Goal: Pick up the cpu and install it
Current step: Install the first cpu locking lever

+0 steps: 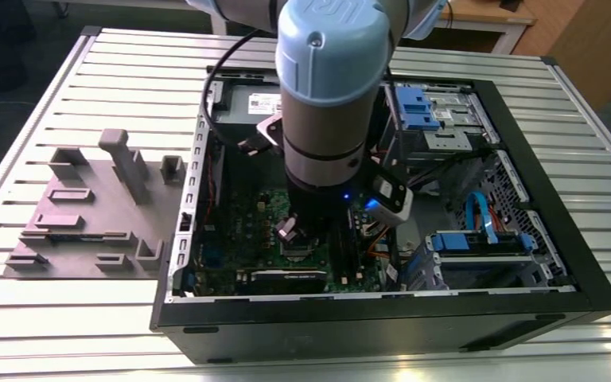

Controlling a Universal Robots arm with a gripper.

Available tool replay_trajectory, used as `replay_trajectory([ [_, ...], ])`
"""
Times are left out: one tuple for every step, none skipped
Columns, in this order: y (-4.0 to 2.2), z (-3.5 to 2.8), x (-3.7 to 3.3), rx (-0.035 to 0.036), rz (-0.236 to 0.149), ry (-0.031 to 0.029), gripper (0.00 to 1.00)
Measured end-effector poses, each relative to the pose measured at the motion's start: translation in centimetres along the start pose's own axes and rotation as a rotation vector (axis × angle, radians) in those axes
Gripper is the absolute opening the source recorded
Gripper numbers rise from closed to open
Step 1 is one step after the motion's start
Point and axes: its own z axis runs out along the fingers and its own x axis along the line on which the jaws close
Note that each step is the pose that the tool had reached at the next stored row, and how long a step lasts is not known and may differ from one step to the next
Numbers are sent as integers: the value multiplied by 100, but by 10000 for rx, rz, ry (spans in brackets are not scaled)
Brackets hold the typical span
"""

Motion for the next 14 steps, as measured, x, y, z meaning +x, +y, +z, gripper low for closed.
replay_trajectory([
  [5,-1,3,0,-1,-1,10],
  [9,-1,5,0,0,-2,10],
  [15,-1,7,0,0,-3,10],
  [20,-2,9,1,0,-3,10],
  [25,-3,10,2,0,-3,10],
  [31,-3,11,1,0,-4,10],
  [34,-4,13,1,0,-5,10],
  [37,-3,15,0,0,-7,10],
  [38,-4,16,0,1,-7,10],
  [38,-4,16,2,0,-8,10],
  [38,-5,16,4,-1,-7,10],
  [38,-5,16,3,-1,-8,10],
  [38,-4,16,1,0,-11,10],
  [38,-5,15,-2,0,-13,10],
])
